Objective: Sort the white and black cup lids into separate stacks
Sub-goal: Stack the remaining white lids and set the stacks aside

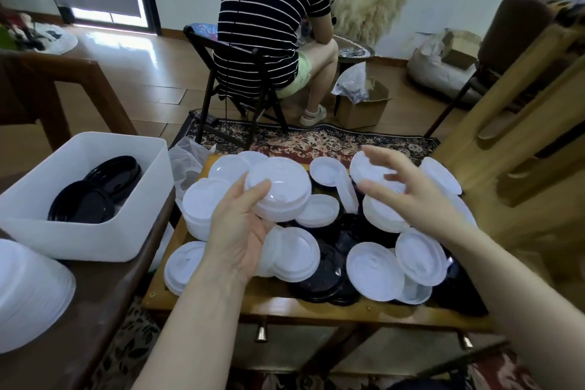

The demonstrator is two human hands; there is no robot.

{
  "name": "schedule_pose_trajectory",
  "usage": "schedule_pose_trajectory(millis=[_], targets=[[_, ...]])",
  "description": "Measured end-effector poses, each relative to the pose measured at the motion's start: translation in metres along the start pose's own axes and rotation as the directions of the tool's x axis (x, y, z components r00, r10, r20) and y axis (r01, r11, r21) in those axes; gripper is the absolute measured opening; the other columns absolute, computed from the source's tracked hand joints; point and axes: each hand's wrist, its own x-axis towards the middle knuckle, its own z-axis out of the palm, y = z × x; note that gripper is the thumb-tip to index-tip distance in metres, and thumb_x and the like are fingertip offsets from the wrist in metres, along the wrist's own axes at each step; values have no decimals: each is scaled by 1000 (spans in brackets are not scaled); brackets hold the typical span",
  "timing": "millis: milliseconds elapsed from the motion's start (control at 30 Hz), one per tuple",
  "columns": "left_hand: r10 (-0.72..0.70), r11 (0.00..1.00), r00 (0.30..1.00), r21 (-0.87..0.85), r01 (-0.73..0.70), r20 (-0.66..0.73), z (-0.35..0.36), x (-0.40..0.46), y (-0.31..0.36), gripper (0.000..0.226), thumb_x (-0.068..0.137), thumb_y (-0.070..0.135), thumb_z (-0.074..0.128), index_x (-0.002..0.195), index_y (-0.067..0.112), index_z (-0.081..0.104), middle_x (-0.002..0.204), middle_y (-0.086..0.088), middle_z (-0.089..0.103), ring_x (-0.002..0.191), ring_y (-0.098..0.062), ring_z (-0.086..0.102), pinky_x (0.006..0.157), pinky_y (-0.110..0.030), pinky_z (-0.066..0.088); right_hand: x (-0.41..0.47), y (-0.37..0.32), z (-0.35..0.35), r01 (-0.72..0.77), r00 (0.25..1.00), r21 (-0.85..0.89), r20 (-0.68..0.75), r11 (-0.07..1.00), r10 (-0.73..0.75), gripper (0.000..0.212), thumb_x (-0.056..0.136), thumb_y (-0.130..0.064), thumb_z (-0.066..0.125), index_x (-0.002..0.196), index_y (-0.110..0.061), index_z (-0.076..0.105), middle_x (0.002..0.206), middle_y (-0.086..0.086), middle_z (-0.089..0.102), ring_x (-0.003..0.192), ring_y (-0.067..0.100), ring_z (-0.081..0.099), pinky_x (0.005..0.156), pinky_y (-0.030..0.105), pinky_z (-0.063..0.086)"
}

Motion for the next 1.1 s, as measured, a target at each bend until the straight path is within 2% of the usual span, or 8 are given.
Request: schedule_pose_trajectory(millis=[100,267,433,600,733,900,1000,1100], targets=[[42,998,997,-41,-44,-64,-2,5,6,59,96,5,56,151,6,35,138,-14,60,122,-27,62,84,-34,59,-7,17,-29,-21,999,-82,-33,996,18,42,89,-32,64,130,-32,55,130,-23,55,121,-9,47,104,22,38],[78,995,995,-60,-82,-70,-4,4,7,50,98,6,53,147,6,41,136,-16,61,118,-27,63,79,-34,61,-28,32,-26,20,1000,-201,27,979,-15,36,88,-21,69,121,-33,59,126,-20,59,121,-5,47,95,5,33],[55,997,997,-43,-58,-62,-3,-4,-1,60,97,10,57,152,9,35,139,-12,60,123,-25,61,85,-32,59,-56,40,-19,62,998,-297,44,953,-51,39,85,-43,63,121,-47,50,126,-16,58,126,11,47,105,45,38],[-15,1000,1000,14,15,-14,1,-18,-17,37,99,10,53,136,9,54,124,-11,68,111,-24,67,86,-40,57,-91,56,-30,10,1000,-371,-7,929,-14,51,87,-36,66,133,-43,44,130,-16,54,127,12,46,105,54,36],[-35,998,999,51,34,15,2,-22,-30,22,100,10,50,119,14,62,118,-8,71,110,-24,67,88,-43,56,-112,65,-41,-108,994,-369,-73,923,87,57,85,-27,71,136,-35,45,131,-9,54,127,16,44,106,54,34],[-100,993,994,72,96,49,2,-22,-40,34,99,13,51,131,6,58,128,-13,68,119,-27,64,91,-41,56,-121,70,-52,-187,972,-296,-195,937,133,59,88,-17,70,140,-21,43,138,-6,48,131,11,40,109,33,34],[-157,985,985,78,151,72,6,-24,-46,35,99,15,51,132,6,58,125,-11,69,115,-25,66,89,-37,58,-113,69,-57,-217,947,-254,-290,943,139,56,88,-14,69,137,-25,43,129,-13,47,124,8,44,101,28,36],[-193,980,977,65,187,88,12,-25,-50,34,97,15,53,129,6,60,122,-11,71,112,-24,68,89,-35,58,-96,72,-61,-274,927,-235,-324,933,191,59,89,-17,68,142,-18,42,136,-5,48,122,7,44,101,31,40]])
